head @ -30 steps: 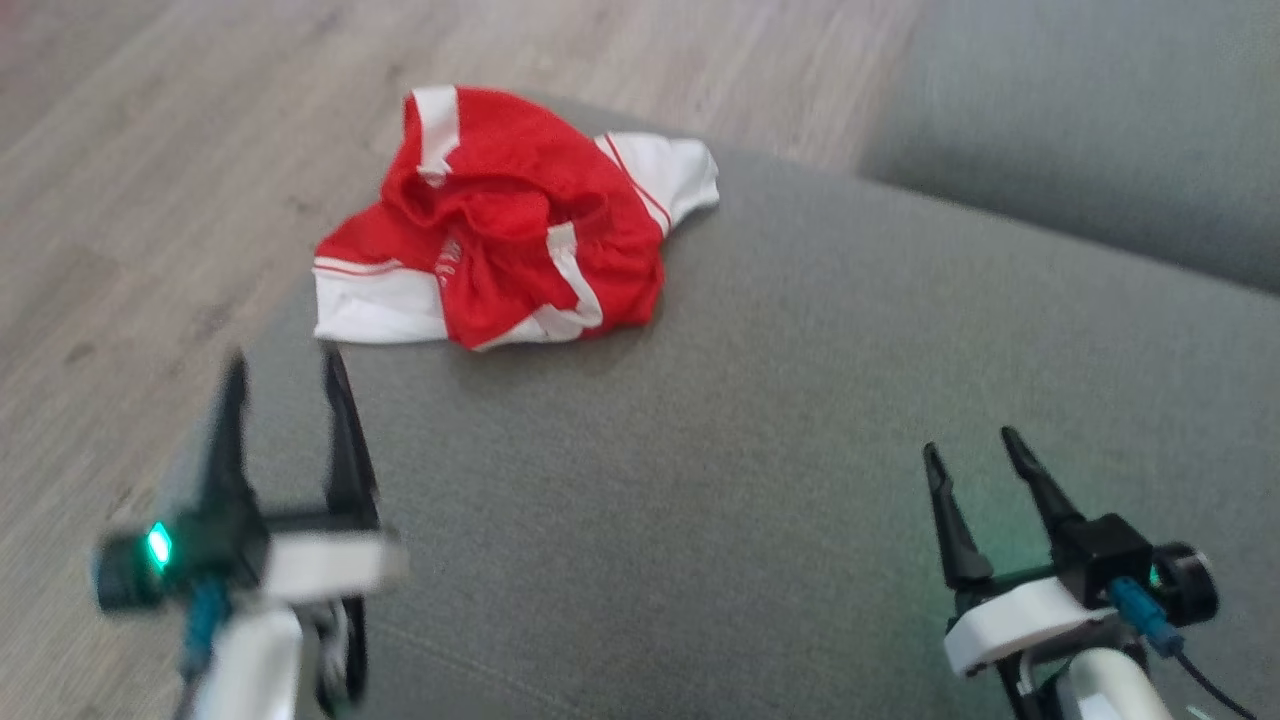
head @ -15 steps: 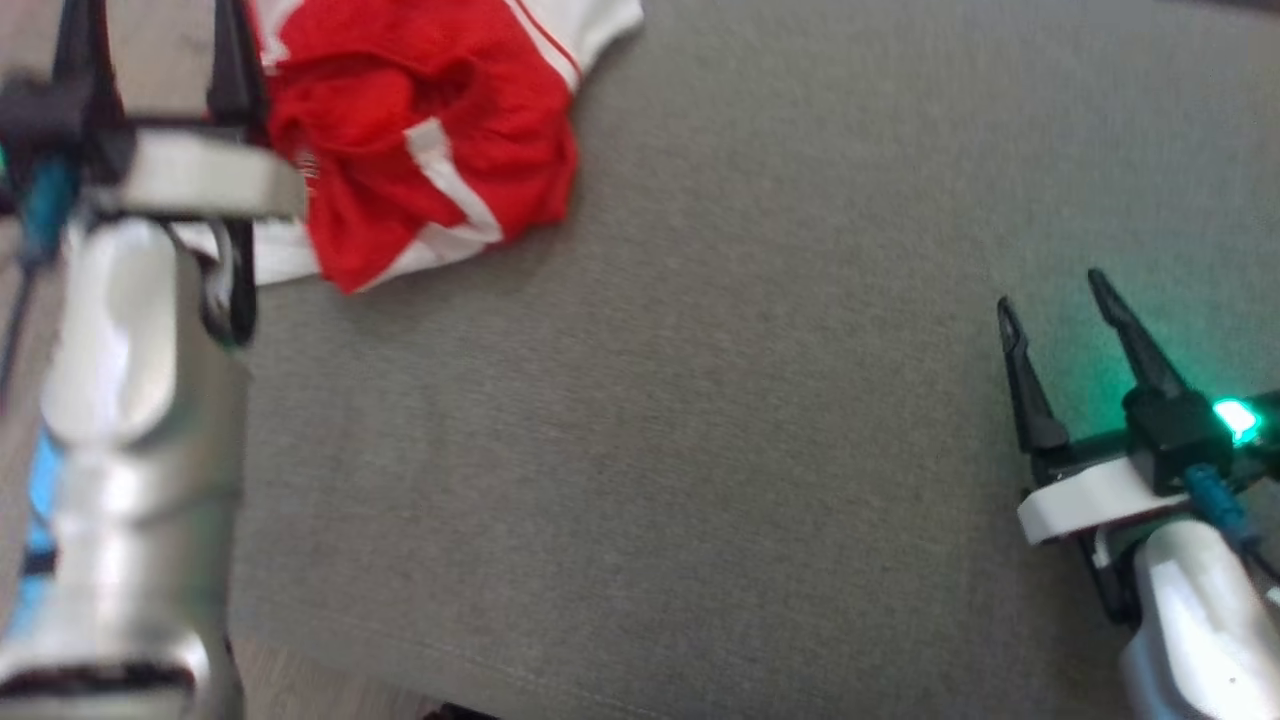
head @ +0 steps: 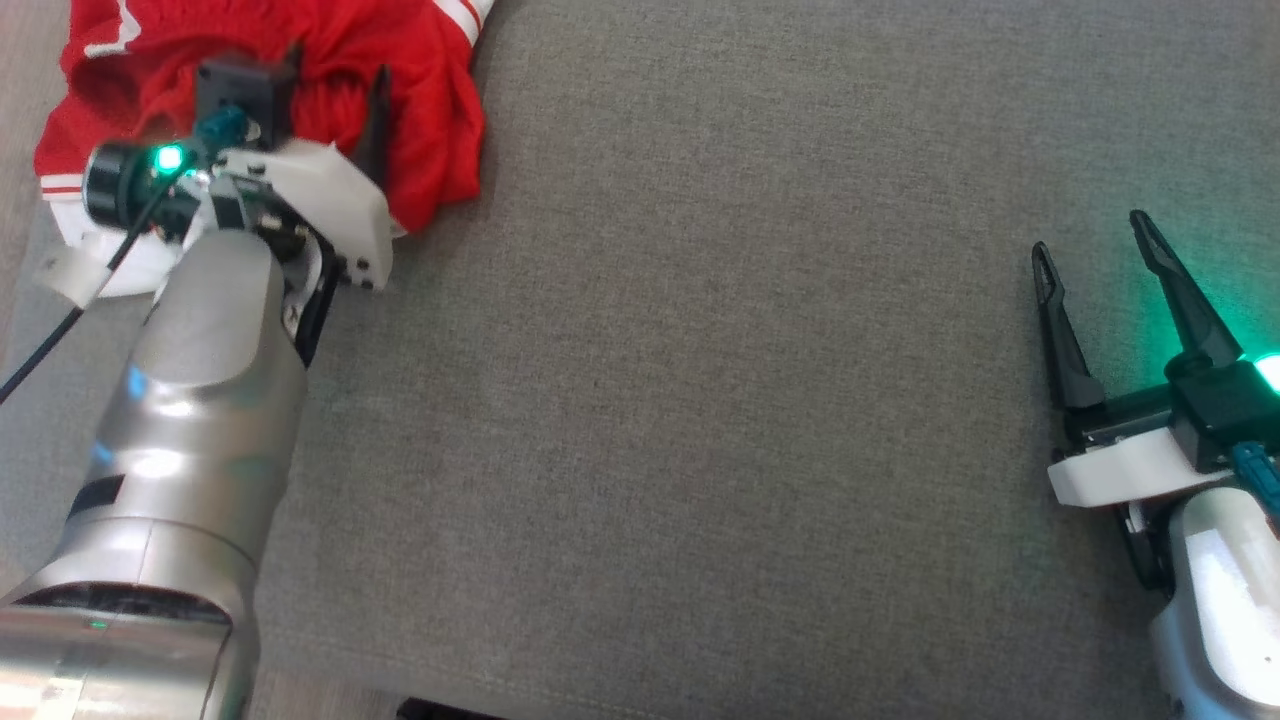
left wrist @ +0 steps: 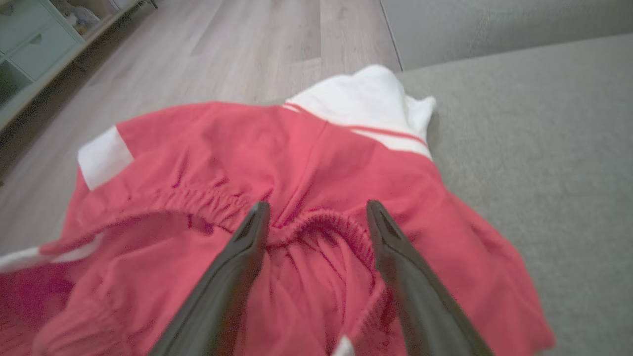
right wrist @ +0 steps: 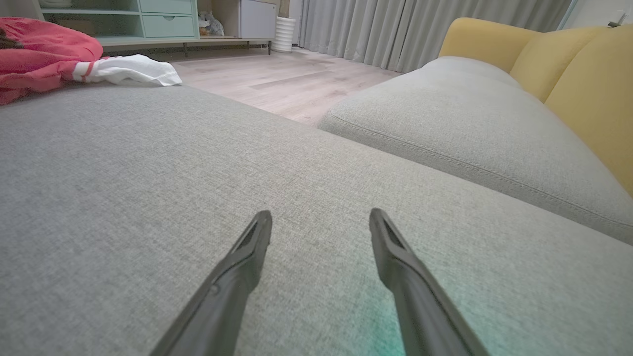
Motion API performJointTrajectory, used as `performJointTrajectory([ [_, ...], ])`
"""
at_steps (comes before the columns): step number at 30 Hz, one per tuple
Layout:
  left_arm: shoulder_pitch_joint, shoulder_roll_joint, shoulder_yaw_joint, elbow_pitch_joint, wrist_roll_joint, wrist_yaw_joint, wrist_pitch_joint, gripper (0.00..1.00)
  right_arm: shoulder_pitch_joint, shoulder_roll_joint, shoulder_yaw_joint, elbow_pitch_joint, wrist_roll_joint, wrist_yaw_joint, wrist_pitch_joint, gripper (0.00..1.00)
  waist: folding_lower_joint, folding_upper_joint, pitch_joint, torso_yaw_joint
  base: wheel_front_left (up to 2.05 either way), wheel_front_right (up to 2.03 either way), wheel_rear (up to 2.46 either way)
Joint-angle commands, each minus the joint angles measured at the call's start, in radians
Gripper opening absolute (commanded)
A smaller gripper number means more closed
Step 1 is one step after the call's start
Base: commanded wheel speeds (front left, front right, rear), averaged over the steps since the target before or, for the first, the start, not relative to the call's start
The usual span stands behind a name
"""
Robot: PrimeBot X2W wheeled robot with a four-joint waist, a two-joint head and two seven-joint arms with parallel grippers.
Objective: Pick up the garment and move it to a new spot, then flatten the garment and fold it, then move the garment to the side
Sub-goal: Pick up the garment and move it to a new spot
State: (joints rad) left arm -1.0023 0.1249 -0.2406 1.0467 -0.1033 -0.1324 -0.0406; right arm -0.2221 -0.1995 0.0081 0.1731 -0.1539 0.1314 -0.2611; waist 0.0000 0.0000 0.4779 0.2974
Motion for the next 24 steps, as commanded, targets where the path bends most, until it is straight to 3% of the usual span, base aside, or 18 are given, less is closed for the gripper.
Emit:
performJointTrajectory([
  [1, -0.024, 0.055, 0.007, -0.001, -0.008, 0.002, 0.006, 1.0, 0.009, -0.015, 0.014, -0.002, -0.006, -0.001, -0.001, 1.0, 0.0, 0.0, 0.003, 0.0, 0.0, 0.0, 0.0],
  [4, -0.034, 0.055, -0.018, 0.04, -0.015, 0.002, -0.007, 1.0, 0.011, -0.02, 0.011, -0.002, -0.006, -0.001, -0.001, 1.0, 0.0, 0.0, 0.009, 0.005, 0.0, 0.0, 0.0],
  [5, -0.037, 0.05, -0.026, 0.047, -0.022, 0.002, -0.02, 0.32, 0.012, -0.022, 0.01, 0.0, -0.006, -0.001, -0.001, 1.0, 0.0, 0.0, 0.008, 0.007, 0.0, 0.0, 0.0],
  [6, -0.04, 0.044, -0.033, 0.053, -0.035, 0.002, -0.033, 0.0, 0.014, -0.022, 0.009, 0.001, -0.007, -0.001, -0.001, 1.0, 0.0, 0.0, 0.007, 0.009, 0.0, 0.0, 0.0],
  [15, -0.102, 0.067, -0.121, 0.015, -0.133, 0.002, -0.165, 0.0, 0.026, 0.019, 0.031, 0.032, 0.006, -0.001, -0.001, 1.0, 0.0, 0.0, -0.089, 0.0, 0.0, 0.0, 0.0],
  [24, -0.162, 0.129, -0.219, -0.133, -0.215, 0.002, -0.191, 0.0, 0.057, 0.101, 0.051, 0.065, 0.032, -0.001, -0.001, 1.0, 0.0, 0.0, -0.291, -0.1, 0.0, 0.0, 0.0],
])
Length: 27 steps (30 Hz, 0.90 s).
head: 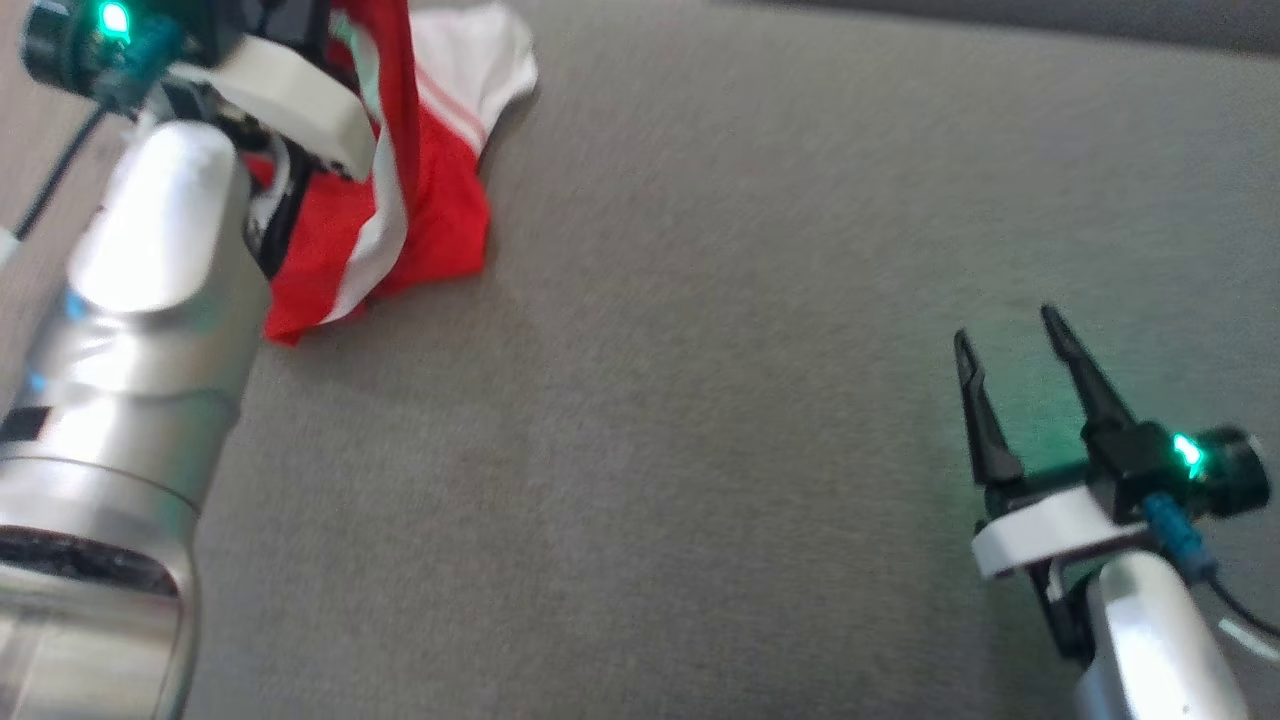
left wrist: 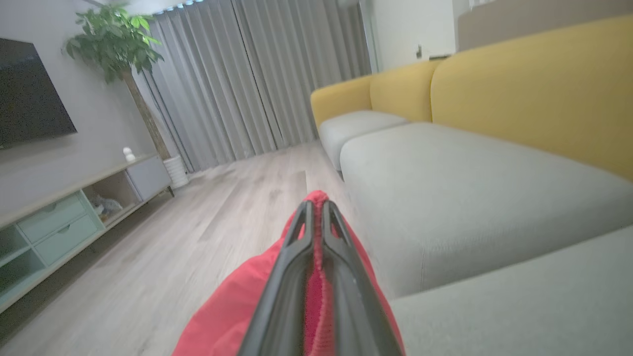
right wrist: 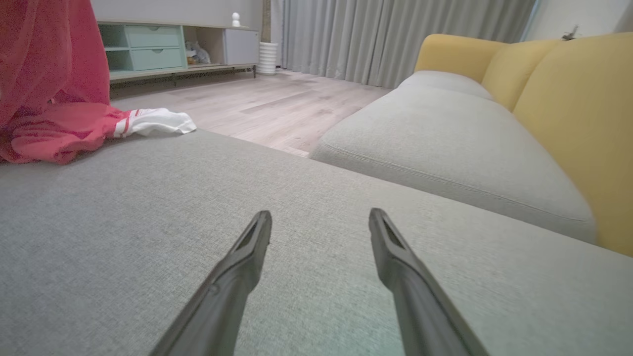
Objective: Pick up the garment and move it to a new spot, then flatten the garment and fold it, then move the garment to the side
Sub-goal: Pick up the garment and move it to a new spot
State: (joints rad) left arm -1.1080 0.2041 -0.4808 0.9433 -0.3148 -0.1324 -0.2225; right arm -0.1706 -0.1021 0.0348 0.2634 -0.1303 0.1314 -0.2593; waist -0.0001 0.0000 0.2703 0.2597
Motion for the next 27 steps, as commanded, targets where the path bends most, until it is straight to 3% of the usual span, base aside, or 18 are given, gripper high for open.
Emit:
performJointTrajectory([
  [1, -0.061, 0.059, 0.009, -0.054, -0.017, 0.002, -0.005, 0.0, 0.013, 0.012, 0.025, -0.022, 0.012, -0.001, -0.002, 1.0, 0.0001, 0.0, -0.113, -0.081, 0.0, 0.0, 0.0],
  [6, -0.064, 0.093, -0.035, -0.189, -0.108, 0.002, 0.04, 0.0, 0.066, 0.042, 0.027, -0.012, 0.028, -0.001, -0.002, 1.0, 0.0001, 0.0, -0.253, -0.197, 0.0, 0.0, 0.0],
  [11, -0.055, 0.121, -0.052, -0.333, -0.181, 0.002, 0.12, 0.0, 0.088, 0.051, 0.044, -0.032, 0.045, -0.001, -0.002, 1.0, 0.0001, 0.0, -0.312, -0.343, 0.0, 0.0, 0.0],
  [12, -0.047, 0.116, -0.046, -0.383, -0.209, 0.002, 0.147, 0.0, 0.093, 0.051, 0.056, -0.044, 0.069, -0.001, -0.002, 1.0, 0.0001, 0.0, -0.326, -0.403, 0.0, 0.0, 0.0],
  [18, -0.013, 0.077, -0.068, -0.489, -0.239, 0.021, 0.217, 0.0, 0.095, 0.052, 0.079, -0.067, 0.105, -0.001, -0.002, 1.0, 0.0001, 0.0, -0.324, -0.57, 0.0, 0.0, 0.0],
  [27, 0.195, 0.005, -0.188, -0.447, -0.229, 0.042, 0.232, 0.0, 0.087, 0.052, 0.129, -0.075, 0.176, -0.001, -0.002, 1.0, 0.0001, 0.0, -0.273, -0.744, 0.0, 0.0, 0.0],
])
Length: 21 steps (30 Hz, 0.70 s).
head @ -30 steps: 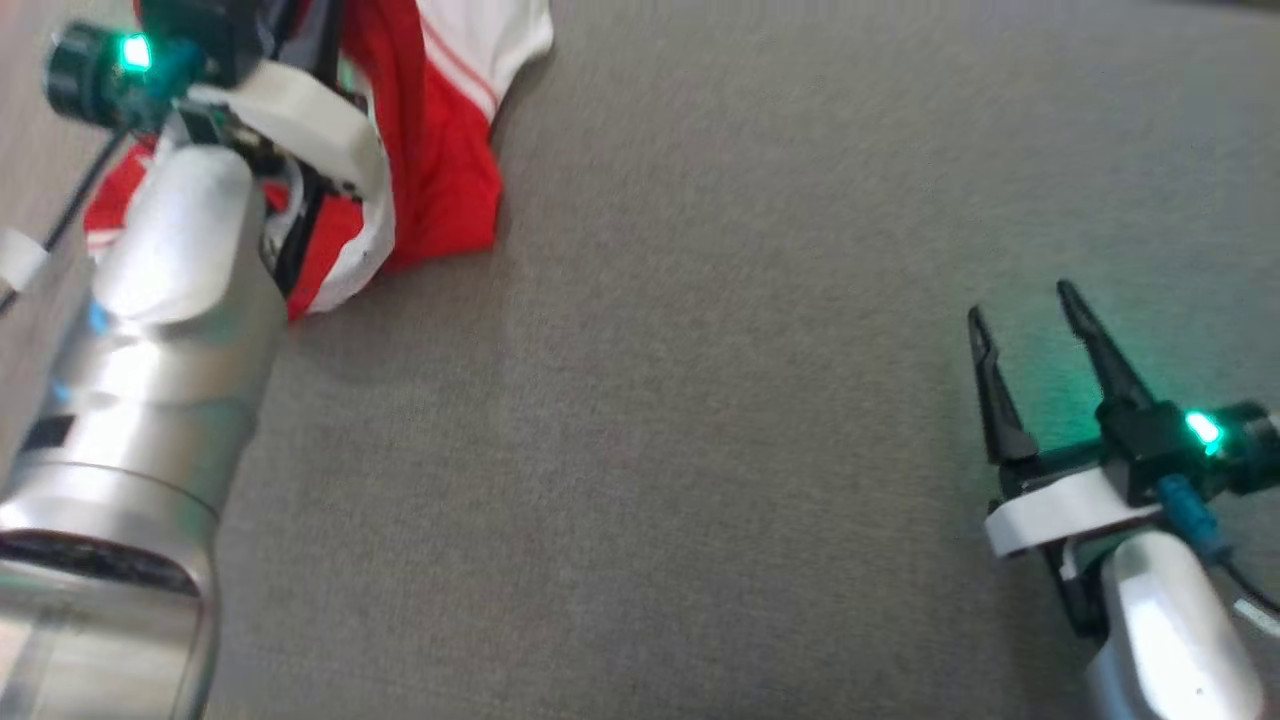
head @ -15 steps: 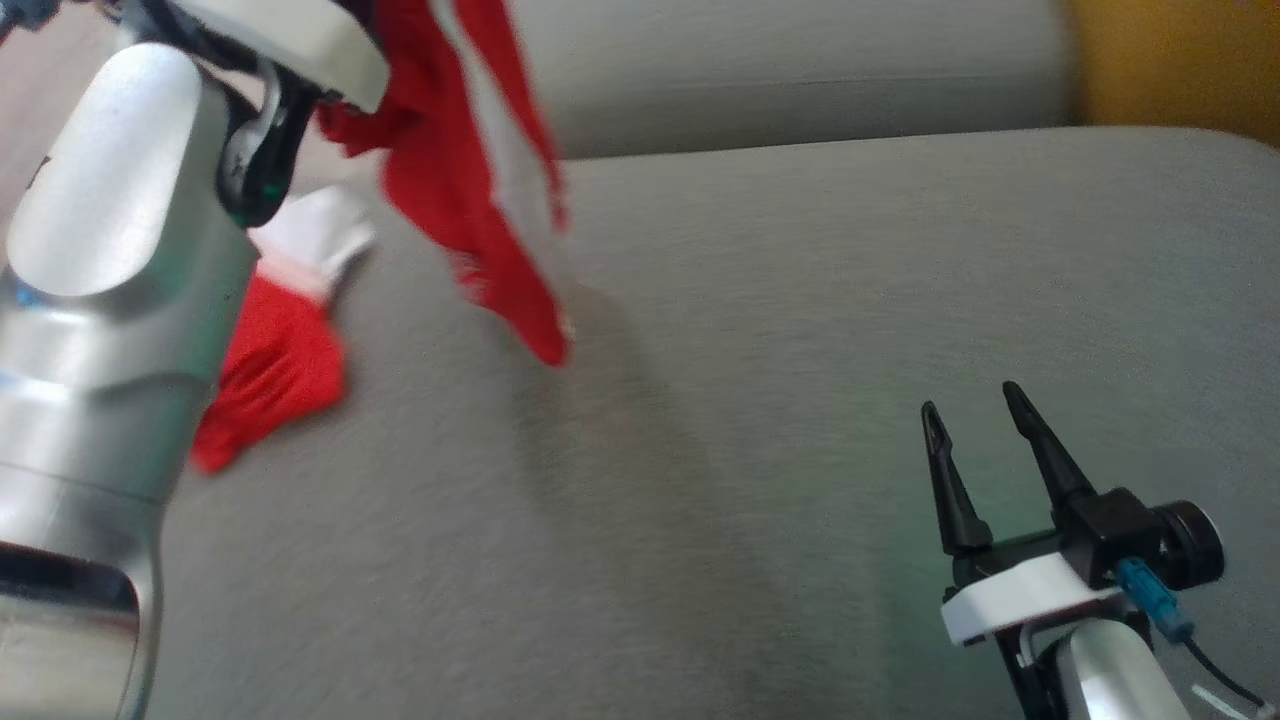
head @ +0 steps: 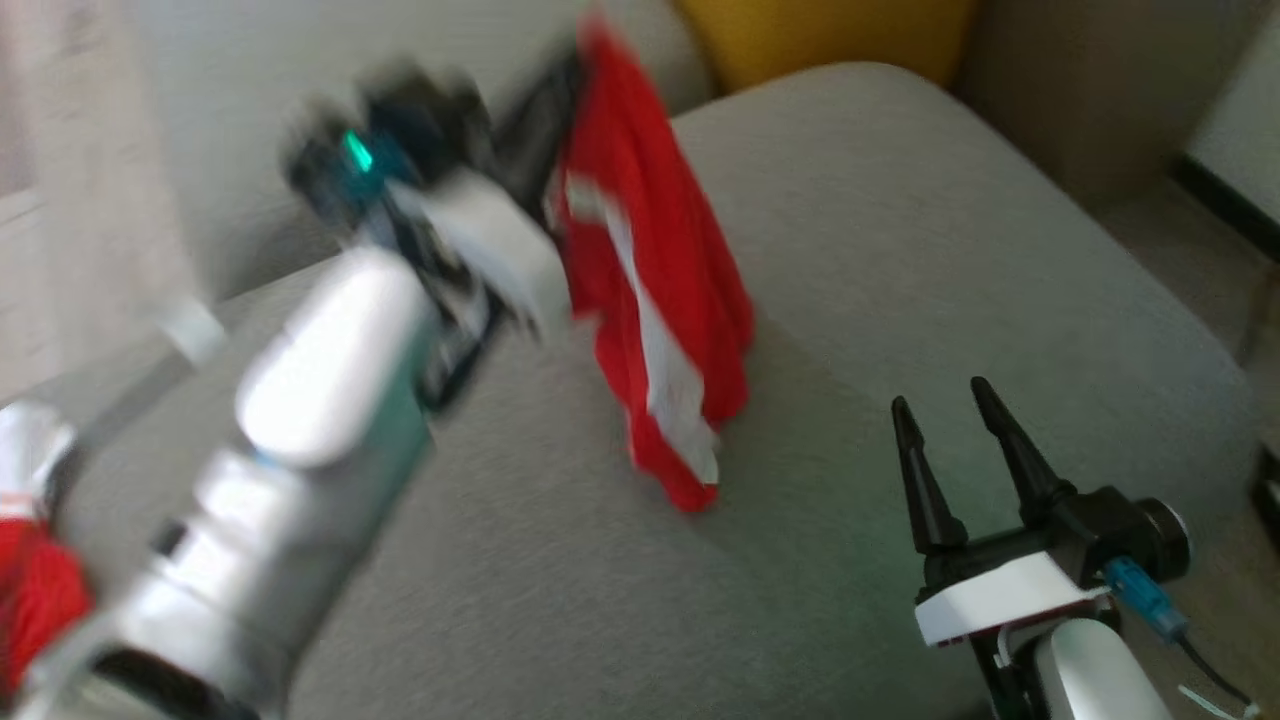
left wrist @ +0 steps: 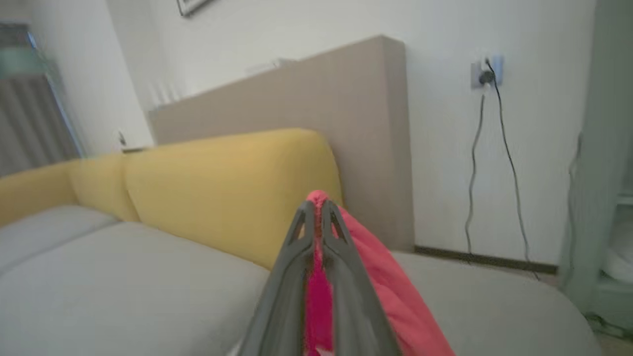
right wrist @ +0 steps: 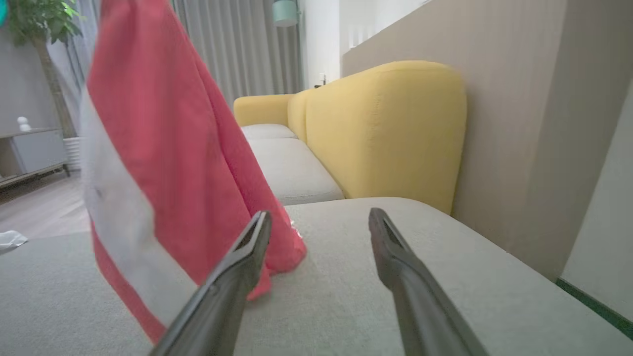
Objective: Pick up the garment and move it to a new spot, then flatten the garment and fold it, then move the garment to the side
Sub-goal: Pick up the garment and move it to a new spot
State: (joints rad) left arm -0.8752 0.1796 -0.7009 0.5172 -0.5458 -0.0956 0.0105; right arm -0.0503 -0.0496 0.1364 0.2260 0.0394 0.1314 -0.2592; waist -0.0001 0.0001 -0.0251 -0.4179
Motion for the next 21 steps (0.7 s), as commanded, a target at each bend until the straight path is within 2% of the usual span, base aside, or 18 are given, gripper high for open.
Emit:
performJointTrajectory([
  [1, -0.007, 0.02, 0.014, -0.004, 0.007, 0.007, -0.005, 0.0, -0.034, -0.001, 0.032, -0.037, 0.017, -0.001, -0.003, 1.0, 0.0001, -0.0001, 0.034, -0.074, 0.0, 0.0, 0.0],
  [7, 0.13, -0.051, -0.076, 0.16, 0.048, 0.039, -0.073, 0.0, -0.045, -0.001, 0.054, -0.041, 0.074, -0.001, -0.003, 1.0, 0.0001, -0.0001, 0.122, -0.052, 0.0, 0.0, 0.0],
  [9, 0.148, -0.072, -0.085, 0.221, 0.059, 0.059, -0.132, 1.0, -0.054, -0.001, 0.057, -0.04, 0.089, -0.001, -0.003, 1.0, 0.0001, -0.0001, 0.149, -0.027, 0.0, 0.0, 0.0],
  [11, 0.158, -0.09, -0.096, 0.267, 0.078, 0.082, -0.202, 1.0, -0.063, -0.001, 0.058, -0.037, 0.095, -0.001, -0.003, 1.0, 0.0001, -0.0001, 0.166, 0.003, 0.0, 0.0, 0.0],
  [13, 0.166, -0.097, -0.095, 0.282, 0.081, 0.095, -0.228, 1.0, -0.066, -0.001, 0.058, -0.035, 0.098, -0.001, -0.003, 1.0, 0.0001, -0.0001, 0.168, 0.017, 0.0, 0.0, 0.0],
  [16, 0.197, -0.113, -0.071, 0.275, 0.084, 0.147, -0.267, 1.0, -0.061, -0.001, 0.027, -0.024, 0.094, -0.001, -0.003, 1.0, 0.0001, -0.0001, 0.161, 0.085, 0.0, 0.0, 0.0],
  [21, 0.345, -0.114, 0.042, 0.044, 0.144, 0.238, -0.272, 1.0, -0.038, -0.001, -0.026, -0.001, 0.068, -0.001, -0.003, 1.0, 0.0001, -0.0001, 0.111, 0.197, 0.0, 0.0, 0.0],
])
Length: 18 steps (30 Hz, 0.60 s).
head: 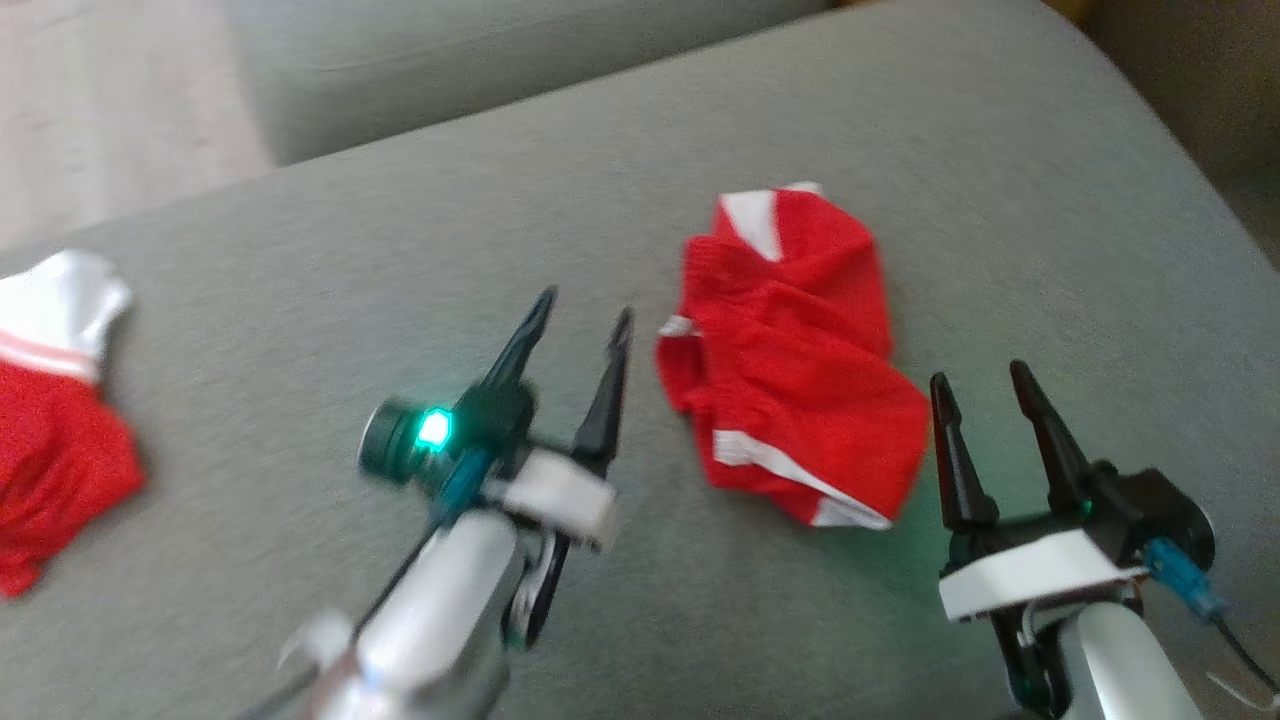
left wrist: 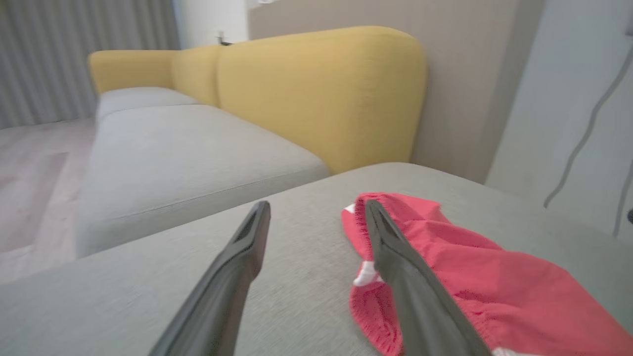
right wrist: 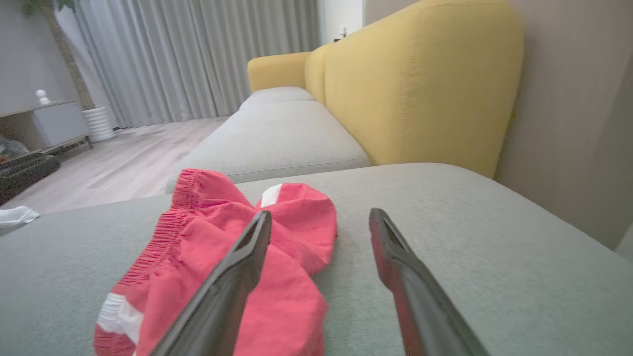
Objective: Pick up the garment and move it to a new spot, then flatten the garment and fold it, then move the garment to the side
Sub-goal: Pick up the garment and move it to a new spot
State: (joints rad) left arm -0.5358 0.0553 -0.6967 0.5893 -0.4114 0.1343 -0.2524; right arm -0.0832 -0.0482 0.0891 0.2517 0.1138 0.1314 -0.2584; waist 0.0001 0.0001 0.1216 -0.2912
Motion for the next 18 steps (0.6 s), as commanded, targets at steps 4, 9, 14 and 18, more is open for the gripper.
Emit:
performJointTrajectory([
  [4, 0.213, 0.015, 0.178, -0.224, 0.038, 0.03, -0.009, 1.0, 0.045, -0.002, -0.011, -0.031, -0.027, -0.001, -0.003, 1.0, -0.0001, -0.0001, -0.098, 0.148, 0.0, 0.0, 0.0],
  [9, 0.431, 0.008, 0.319, -0.438, 0.128, 0.003, -0.009, 1.0, 0.117, -0.002, -0.06, -0.085, -0.038, -0.001, -0.003, 1.0, -0.0001, -0.0001, -0.138, 0.239, 0.0, 0.0, 0.0],
  [14, 0.618, -0.002, 0.412, -0.556, 0.216, -0.017, -0.009, 1.0, 0.199, -0.002, -0.052, -0.141, -0.057, -0.001, -0.003, 1.0, -0.0001, -0.0001, -0.172, 0.293, 0.0, 0.0, 0.0],
  [18, 0.668, -0.004, 0.418, -0.555, 0.264, -0.031, -0.009, 1.0, 0.232, -0.002, -0.027, -0.166, -0.07, -0.001, -0.003, 1.0, -0.0001, -0.0001, -0.184, 0.312, 0.0, 0.0, 0.0],
])
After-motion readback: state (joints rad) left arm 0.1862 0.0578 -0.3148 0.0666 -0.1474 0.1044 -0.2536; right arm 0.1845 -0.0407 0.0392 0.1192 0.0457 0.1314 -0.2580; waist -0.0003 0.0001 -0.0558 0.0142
